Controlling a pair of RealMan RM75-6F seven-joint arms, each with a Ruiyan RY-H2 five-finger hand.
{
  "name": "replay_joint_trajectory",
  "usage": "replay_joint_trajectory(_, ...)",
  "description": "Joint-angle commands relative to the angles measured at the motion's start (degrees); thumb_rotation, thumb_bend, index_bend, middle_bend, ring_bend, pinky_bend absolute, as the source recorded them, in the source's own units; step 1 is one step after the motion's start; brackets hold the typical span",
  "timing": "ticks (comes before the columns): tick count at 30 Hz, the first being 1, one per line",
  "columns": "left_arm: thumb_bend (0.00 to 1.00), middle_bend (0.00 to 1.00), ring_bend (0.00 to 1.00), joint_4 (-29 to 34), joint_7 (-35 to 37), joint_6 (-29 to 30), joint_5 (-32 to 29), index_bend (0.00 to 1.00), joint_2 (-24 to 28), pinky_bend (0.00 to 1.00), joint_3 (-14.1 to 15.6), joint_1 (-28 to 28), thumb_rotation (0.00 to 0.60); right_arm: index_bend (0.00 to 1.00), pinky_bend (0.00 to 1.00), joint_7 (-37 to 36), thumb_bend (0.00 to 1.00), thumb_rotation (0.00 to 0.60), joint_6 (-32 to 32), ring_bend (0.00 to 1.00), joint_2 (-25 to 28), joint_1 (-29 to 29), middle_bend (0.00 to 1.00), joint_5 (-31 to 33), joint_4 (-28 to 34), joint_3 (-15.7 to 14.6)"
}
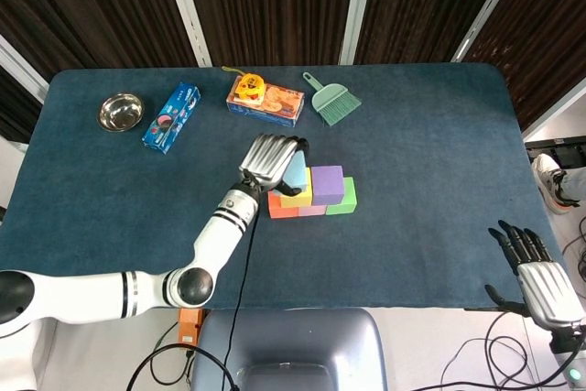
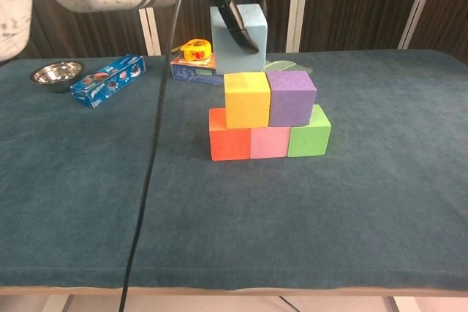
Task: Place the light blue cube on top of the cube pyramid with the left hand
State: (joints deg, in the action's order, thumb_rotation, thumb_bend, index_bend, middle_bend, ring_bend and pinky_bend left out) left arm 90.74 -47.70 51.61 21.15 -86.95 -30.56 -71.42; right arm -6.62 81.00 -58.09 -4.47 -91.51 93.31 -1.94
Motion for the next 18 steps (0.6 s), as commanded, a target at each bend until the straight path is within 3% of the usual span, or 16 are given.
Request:
replay_joint_trajectory(1,0.29,0.57,0.52,-6.08,1.16,-4.51,-3.27,0.47,-1.09,0.58,0.64,-4.76,0.6,0.0,0.0,-0.45,0.21,0.6,-0.41,0.0,0.15,-0.14,0.0,0.56,-0.18,0.18)
replay_joint_trajectory(8,0.36,0.57,0.52,-14.86,6.55,-9.08,1.17,0.47,-4.36,0.58,2.54,-8.11,0.6,0.0,0.0,-1.22,0.21,0.6,-1.56,0.0,0.31,-0.47,0.0,1.65,-0.68,0.33)
replay_joint_trajectory(18,0.37,0.57,0.52,-18.28,13.78,-12.03,4.77,0.47,-4.13,0.58,4.52,-9.1,0.6,0.0,0.0,-1.98,0.21,0.6,-1.99,0.0,0.49,-0.44,0.0,3.1,-0.9,0.8)
